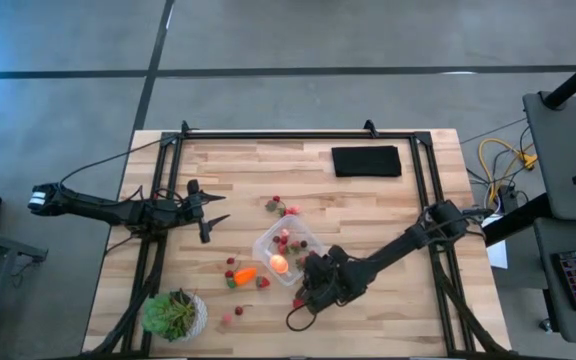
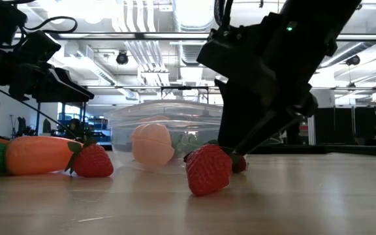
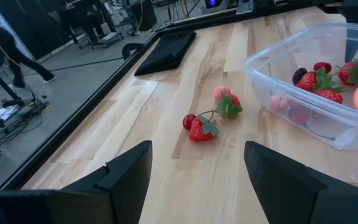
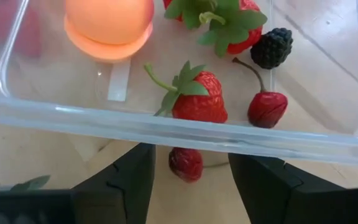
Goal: Pick and placing Produce into tupperware
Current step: Put the red cherry into the transparent container
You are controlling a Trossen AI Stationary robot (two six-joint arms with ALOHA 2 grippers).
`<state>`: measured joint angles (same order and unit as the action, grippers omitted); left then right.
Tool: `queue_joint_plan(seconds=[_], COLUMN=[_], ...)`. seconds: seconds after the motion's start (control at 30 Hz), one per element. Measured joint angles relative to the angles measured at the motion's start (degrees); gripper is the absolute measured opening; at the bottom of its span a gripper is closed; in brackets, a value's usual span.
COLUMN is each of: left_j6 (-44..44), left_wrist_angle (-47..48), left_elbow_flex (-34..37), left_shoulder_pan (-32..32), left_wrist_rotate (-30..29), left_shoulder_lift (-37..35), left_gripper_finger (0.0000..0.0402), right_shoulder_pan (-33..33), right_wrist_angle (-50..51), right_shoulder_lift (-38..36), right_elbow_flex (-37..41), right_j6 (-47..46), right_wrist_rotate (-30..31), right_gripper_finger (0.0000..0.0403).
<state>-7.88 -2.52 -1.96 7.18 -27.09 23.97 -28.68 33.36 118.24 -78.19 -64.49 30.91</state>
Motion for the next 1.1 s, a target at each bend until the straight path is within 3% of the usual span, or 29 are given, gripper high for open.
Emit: queue_joint_plan(seconds=[0.37, 0.87, 1.1], left_j6=[0.0, 0.0, 0.0], left_wrist_angle=[0.0, 0.0, 0.0], left_elbow_flex=[0.0, 0.0, 0.0], left_shoulder_pan=[0.0, 0.0, 0.0], left_wrist_rotate=[0.0, 0.0, 0.0], left_shoulder_lift=[0.0, 0.0, 0.0], left_gripper_finger=[0.0242, 0.0242, 0.0242], right_shoulder_pan=[0.6, 0.9, 0.8], right_wrist_angle=[-0.8, -0.7, -0.5], right_shoulder_lift=[0.0, 0.0, -0.5], right_elbow_flex=[0.8, 0.8, 0.8], right_j6=[0.0, 0.0, 0.0], right_wrist_rotate=[-3.9, -3.9, -4.4], right_gripper_finger=[0.0145, 0.0073, 0.0062])
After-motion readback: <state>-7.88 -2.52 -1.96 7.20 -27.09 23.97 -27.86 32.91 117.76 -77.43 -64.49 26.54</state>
